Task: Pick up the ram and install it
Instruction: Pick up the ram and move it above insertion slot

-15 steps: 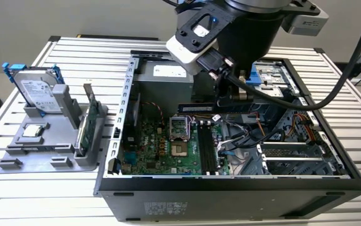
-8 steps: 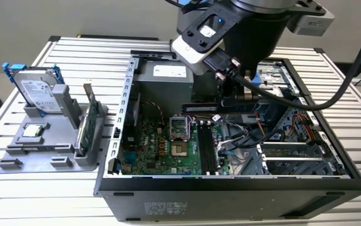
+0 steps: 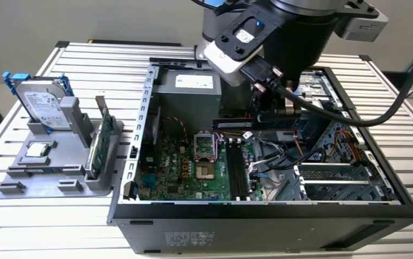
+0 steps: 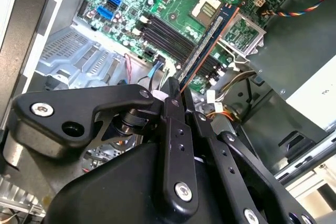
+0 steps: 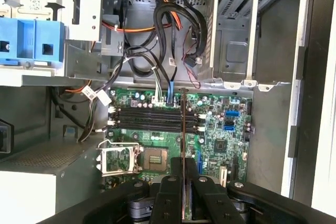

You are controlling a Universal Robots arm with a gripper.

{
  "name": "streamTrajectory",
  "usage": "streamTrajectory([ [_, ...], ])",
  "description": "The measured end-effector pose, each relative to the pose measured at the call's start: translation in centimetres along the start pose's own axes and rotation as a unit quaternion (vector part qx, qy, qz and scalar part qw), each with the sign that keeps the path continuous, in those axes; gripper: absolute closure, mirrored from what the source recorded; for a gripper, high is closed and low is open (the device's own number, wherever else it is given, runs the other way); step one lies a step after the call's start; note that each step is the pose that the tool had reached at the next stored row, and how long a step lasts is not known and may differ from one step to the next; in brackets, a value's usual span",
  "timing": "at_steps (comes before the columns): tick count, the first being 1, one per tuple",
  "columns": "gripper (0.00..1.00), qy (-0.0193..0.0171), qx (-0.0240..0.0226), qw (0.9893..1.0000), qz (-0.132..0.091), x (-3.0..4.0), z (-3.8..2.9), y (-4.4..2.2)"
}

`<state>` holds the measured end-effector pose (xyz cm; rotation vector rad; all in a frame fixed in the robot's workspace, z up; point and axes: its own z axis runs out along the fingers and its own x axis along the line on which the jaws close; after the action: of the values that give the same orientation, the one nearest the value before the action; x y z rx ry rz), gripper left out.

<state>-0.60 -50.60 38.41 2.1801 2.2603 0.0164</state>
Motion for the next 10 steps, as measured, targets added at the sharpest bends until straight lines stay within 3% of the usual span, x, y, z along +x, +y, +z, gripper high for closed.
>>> streamTrajectory([
  [10,1.0,-0.0001,0.0,1.0,0.0,-0.03,0.01,0.85],
])
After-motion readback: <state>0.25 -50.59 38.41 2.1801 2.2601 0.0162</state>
